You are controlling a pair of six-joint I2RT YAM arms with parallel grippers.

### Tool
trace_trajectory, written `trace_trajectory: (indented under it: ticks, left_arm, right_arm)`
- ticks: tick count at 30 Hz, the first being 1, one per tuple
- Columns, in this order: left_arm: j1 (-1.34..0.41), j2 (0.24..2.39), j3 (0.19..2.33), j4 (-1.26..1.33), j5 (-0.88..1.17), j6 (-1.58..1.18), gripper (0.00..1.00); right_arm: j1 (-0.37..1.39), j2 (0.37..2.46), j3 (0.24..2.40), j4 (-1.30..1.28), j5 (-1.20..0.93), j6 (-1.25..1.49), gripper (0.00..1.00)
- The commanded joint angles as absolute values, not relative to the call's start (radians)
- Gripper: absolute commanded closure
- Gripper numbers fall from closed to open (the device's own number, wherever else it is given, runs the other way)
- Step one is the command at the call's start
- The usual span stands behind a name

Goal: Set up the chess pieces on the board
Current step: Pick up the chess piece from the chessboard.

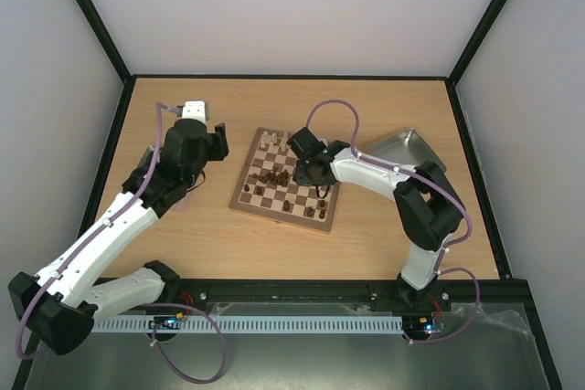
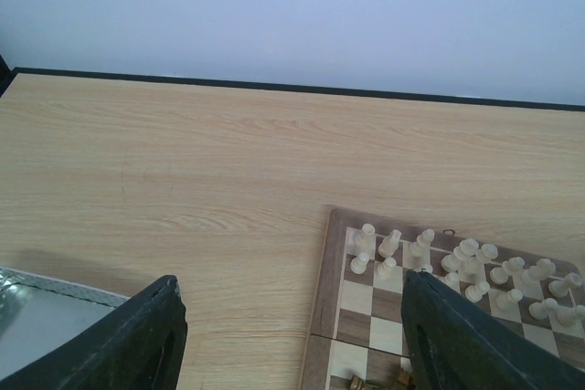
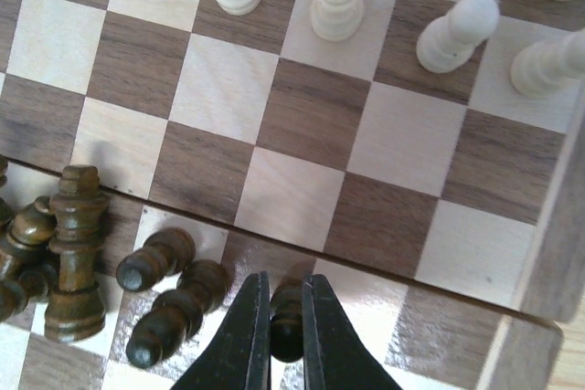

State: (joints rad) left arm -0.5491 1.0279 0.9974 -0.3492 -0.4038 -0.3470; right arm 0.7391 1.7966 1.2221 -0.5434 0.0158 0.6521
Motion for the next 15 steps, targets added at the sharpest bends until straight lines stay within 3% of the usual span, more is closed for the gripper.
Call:
trace_trajectory:
  ticks: [1, 15]
  left_arm:
    - [-0.546, 1.012, 0.983, -0.326, -0.424, -0.336, 0.34]
    - [-0.546, 1.018, 0.982, -0.326, -0.414, -0.334, 0.33]
  right_arm:
    - [0.75, 1.717, 1.223, -0.623, 0.064, 0.659, 0.98]
    - [0.79, 1.65, 1.122, -0.646, -0.033, 0.669, 0.98]
